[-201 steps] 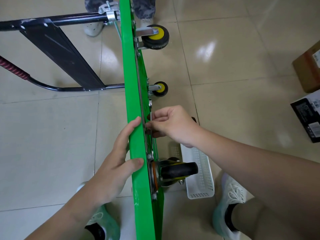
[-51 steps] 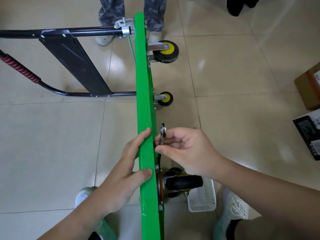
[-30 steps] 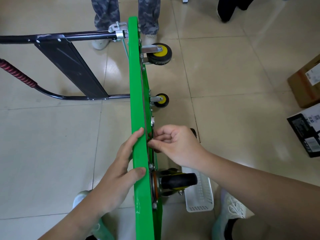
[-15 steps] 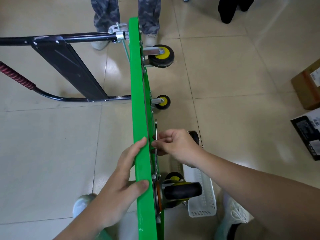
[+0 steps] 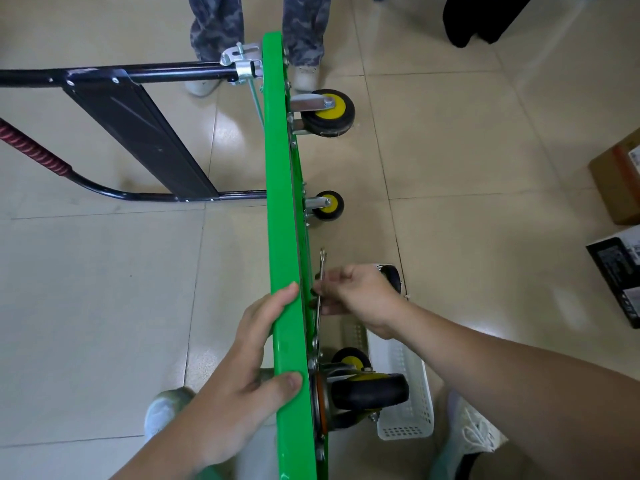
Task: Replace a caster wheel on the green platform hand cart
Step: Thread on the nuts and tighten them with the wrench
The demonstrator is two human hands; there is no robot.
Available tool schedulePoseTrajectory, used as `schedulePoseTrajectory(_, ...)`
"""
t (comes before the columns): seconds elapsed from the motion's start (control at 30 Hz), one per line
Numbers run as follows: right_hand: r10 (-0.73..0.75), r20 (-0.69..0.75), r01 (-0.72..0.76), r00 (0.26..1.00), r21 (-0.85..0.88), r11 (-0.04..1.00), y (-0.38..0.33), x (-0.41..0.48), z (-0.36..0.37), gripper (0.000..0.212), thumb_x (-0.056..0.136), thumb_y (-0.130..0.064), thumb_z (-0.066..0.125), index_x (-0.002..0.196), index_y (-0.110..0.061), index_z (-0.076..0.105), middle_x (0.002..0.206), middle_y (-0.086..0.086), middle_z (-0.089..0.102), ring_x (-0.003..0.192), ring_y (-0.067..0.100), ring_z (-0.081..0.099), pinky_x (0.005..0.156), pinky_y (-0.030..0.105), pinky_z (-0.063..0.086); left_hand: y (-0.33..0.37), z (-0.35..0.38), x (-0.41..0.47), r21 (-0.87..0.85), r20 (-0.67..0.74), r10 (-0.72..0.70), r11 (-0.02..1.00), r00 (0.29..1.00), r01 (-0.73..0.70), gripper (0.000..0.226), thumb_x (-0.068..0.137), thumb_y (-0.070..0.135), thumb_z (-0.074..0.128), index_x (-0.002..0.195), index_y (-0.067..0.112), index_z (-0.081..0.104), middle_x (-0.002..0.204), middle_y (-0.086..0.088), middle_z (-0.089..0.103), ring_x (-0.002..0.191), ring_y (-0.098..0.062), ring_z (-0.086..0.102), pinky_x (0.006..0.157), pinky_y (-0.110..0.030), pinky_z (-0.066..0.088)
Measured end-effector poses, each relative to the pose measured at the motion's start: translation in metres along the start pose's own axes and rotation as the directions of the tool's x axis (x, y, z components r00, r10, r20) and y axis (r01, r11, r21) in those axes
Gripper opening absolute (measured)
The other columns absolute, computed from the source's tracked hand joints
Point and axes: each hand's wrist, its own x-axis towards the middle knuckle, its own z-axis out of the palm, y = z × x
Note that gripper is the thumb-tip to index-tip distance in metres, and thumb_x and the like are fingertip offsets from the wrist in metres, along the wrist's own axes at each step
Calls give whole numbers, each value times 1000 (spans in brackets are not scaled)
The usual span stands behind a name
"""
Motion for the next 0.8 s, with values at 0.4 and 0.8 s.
schedulePoseTrajectory(0.4,-382,139,387,914,-9,922,-39,-88,4,25,79,1,76,97,-14,69,91,5,77,87,16,74,81,25,58,-2,2,0,1,1,-34,999,999,34,82,75,45,62,145,69,27,157,19,35,141,-8,43,101,-27,50)
schedulePoseTrajectory(0.8,-506,188,529,842,-102,842,-22,-108,18,28,82,6,75,96,-18,69,94,-3,76,90,14,74,87,27,57,0,6,-3,23,-42,1,1000,999,0,82,75,36,61,146,65,32,159,21,36,145,-8,40,122,-49,31)
